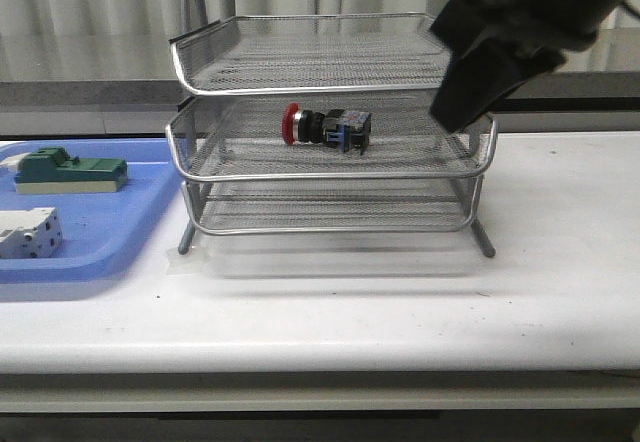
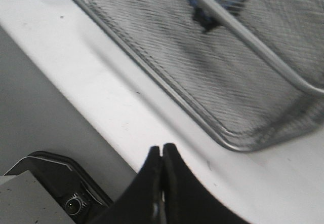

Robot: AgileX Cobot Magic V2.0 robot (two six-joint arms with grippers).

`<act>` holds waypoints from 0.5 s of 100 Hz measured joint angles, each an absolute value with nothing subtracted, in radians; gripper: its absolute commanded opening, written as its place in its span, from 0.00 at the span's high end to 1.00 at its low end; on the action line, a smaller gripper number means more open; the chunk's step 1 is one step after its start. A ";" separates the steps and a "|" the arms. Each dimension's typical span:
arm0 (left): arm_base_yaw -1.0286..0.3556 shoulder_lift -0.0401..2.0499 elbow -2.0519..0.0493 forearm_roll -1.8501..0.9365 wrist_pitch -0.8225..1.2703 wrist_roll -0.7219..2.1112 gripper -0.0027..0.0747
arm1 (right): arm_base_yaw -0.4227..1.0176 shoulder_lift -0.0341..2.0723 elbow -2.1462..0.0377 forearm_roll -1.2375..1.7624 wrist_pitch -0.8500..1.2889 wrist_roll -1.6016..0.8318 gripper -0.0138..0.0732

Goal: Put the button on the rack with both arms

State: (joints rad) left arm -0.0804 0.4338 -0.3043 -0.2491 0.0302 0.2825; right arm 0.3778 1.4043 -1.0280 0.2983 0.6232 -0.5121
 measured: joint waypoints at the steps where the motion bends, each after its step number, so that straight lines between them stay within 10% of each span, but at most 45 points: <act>1: -0.080 0.434 -0.304 -0.249 0.030 0.282 0.99 | 0.375 1.399 -1.028 0.290 0.629 -0.503 0.91; 50: -0.080 0.434 -0.304 -0.249 0.030 0.282 0.99 | 0.087 0.982 -0.955 0.107 0.721 -0.271 0.91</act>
